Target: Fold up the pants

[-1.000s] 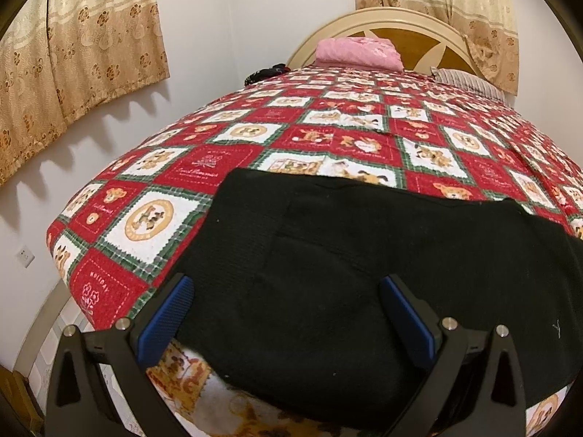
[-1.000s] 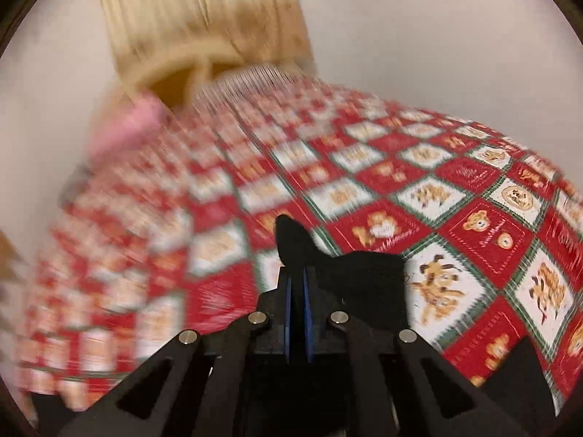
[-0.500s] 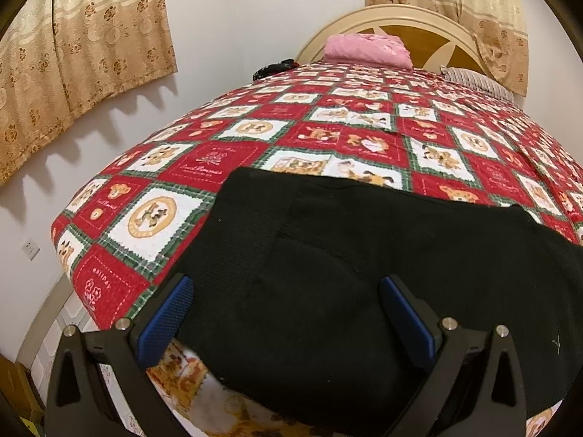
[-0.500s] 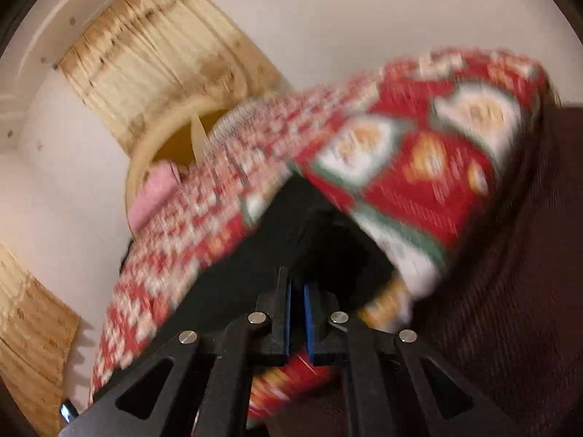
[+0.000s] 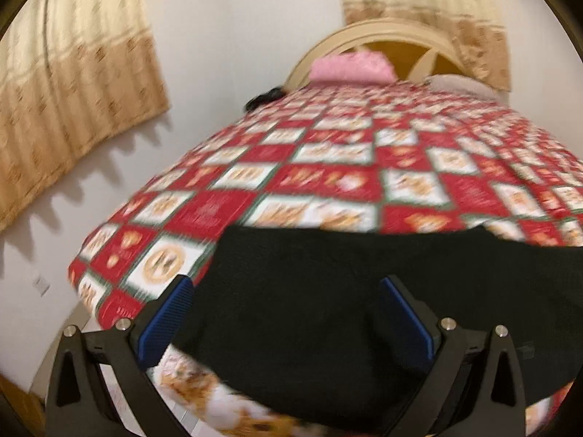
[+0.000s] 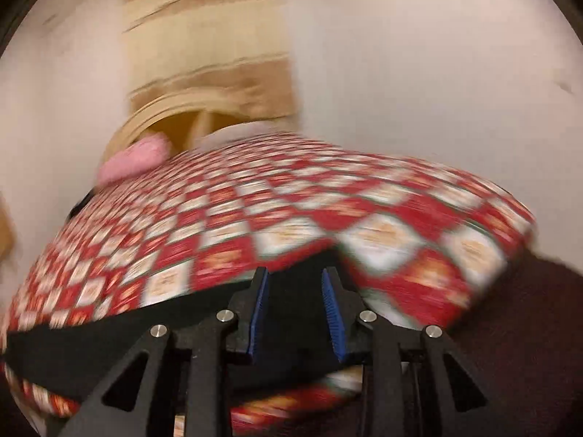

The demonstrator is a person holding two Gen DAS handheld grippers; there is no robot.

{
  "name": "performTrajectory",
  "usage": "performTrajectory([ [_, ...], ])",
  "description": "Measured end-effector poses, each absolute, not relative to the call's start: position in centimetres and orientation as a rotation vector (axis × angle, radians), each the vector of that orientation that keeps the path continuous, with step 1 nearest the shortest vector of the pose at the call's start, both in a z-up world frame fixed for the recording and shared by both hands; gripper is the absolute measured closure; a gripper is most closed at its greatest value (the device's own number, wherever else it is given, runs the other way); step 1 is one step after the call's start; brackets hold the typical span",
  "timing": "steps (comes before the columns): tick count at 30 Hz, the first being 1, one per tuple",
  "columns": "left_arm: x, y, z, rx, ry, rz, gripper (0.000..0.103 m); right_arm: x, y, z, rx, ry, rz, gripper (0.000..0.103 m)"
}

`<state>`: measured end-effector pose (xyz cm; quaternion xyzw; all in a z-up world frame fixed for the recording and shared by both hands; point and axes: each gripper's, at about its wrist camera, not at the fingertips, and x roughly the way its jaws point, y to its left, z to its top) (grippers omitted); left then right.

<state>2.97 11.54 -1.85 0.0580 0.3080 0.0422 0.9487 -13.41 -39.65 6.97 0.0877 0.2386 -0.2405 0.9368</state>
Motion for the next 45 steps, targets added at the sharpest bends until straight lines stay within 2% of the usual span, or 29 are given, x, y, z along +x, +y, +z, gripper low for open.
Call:
performTrajectory([
  [3,2.4,8.4,-0.4,0.090,0.630,-0.050,0.000,-8.3,-37.6,4.7,0.151,0.577,-0.380,0.071],
  [8,1.8,1.2,0.3,0.112,0.643,-0.291,0.000,-4.4,-34.9,-1.0,0.119,0.701,-0.384,0.070],
  [11,1.6,-3.3,0.1,0.173,0.651,-0.367,0.000,-4.6,-33.5,-1.0,0.026,0.696,-0.387,0.061],
  [15,1.0,-7.4,-0.3,0.173,0.662,-0.451,0.000,-6.9,-31.4,1.0,-0.012,0.585,-0.334,0.060],
  [19,0.8,-10.3,-2.5,0.257,0.716,-0.439,0.000,-6.7,-30.4,-0.6,-0.053,0.658,-0.292,0.058],
  [23,1.7,-10.3,-4.8,0.264,0.828,-0.402,0.000,-7.0,-30.0,-2.2,-0.079,0.652,-0.300,0.056],
  [26,1.7,-10.1,-4.5,0.252,0.832,-0.402,0.000,-6.8,-29.5,-1.2,-0.114,0.673,-0.309,0.055],
  [29,1.3,-10.2,-4.4,0.267,0.818,-0.401,0.000,-8.6,-31.2,1.2,-0.003,0.593,-0.309,0.055],
  [33,0.8,-9.8,-4.2,0.254,0.801,-0.401,0.000,-11.4,-35.1,3.7,0.043,0.504,-0.431,0.038],
  [36,0.2,-8.9,-3.7,0.208,0.775,-0.403,0.000,-14.4,-39.7,5.0,0.149,0.435,-0.539,0.031],
  [45,-0.1,-8.5,-3.5,0.154,0.802,-0.387,0.000,-20.3,-48.8,2.5,0.481,0.411,-0.671,0.031],
])
